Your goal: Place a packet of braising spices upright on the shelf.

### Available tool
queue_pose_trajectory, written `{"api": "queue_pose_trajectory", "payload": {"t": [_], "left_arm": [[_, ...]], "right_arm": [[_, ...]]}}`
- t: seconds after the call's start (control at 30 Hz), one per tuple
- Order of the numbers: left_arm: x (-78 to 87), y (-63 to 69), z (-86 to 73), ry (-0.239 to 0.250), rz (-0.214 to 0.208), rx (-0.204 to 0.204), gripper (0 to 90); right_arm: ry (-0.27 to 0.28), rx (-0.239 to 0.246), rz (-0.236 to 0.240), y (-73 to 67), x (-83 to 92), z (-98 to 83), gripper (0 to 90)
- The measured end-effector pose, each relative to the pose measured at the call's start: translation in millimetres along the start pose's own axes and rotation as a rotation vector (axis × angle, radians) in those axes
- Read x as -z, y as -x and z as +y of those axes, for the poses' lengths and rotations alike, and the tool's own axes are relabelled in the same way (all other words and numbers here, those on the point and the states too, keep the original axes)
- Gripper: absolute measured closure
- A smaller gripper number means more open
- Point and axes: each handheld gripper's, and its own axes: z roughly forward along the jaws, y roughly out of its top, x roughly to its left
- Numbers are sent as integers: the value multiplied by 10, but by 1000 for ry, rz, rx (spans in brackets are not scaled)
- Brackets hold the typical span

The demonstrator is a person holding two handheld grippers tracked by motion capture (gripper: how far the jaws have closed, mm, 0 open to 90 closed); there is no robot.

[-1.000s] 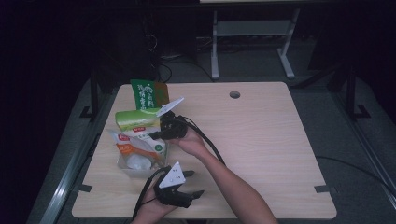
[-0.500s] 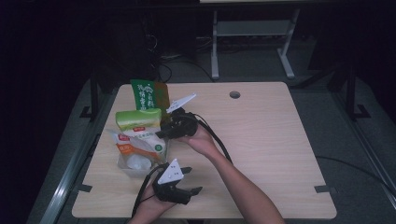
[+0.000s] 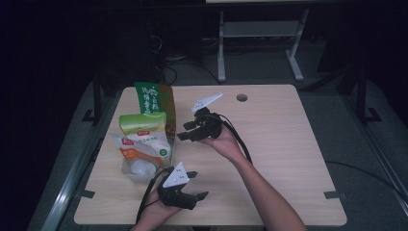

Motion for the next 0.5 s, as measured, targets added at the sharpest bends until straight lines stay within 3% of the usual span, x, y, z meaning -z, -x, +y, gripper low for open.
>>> {"api": "queue_pose_trajectory", "payload": {"t": [0.5], "left_arm": [[1,-18,1,-8,8,-2,245]], "right_arm": [[-19,-27,-68,120,262,-166,390]]}}
